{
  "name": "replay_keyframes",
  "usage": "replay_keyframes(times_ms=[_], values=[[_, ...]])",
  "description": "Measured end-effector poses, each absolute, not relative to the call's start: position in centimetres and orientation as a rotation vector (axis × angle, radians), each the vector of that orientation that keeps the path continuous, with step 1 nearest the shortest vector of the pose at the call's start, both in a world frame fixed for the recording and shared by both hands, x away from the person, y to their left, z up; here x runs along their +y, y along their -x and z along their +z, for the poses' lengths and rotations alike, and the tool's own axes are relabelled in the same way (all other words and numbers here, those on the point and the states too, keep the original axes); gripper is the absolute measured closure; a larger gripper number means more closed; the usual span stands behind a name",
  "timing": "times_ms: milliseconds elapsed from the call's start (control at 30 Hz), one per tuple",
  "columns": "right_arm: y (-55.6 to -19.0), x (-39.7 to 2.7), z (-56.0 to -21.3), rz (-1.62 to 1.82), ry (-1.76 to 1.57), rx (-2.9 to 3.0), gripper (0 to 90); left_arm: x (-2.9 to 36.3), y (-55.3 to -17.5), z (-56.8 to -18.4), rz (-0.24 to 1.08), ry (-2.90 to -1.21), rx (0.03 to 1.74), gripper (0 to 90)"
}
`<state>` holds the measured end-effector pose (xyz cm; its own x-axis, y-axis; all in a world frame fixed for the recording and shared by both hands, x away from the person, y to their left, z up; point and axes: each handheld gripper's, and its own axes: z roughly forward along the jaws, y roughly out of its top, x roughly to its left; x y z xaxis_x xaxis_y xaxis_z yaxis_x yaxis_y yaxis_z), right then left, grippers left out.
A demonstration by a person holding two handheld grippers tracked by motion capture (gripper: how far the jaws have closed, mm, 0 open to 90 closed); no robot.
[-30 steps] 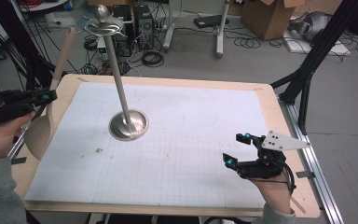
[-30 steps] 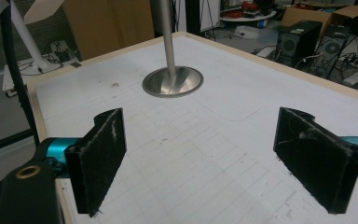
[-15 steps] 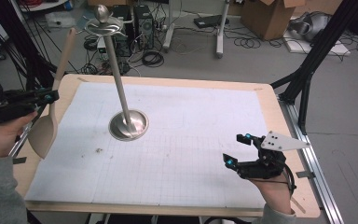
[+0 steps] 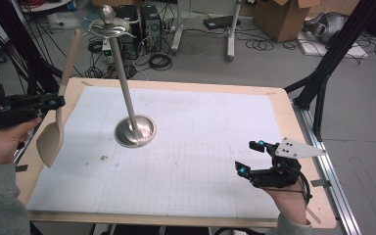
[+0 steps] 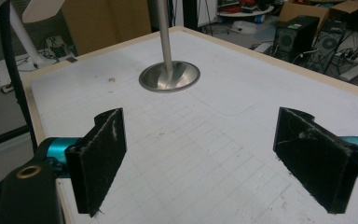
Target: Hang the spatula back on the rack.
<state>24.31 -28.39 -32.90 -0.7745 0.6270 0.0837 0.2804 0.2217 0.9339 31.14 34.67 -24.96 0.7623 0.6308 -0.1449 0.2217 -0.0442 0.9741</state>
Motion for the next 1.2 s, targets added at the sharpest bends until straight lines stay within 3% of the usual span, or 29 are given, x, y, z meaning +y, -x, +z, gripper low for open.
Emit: replay_keyframes(times_ms=[1200], values=[[-23.9,-29.1,-32.7,1.574,-0.851,2.165,16.2,31.7,-34.0,-25.8,0.342,-1.728,0.697,78.0]])
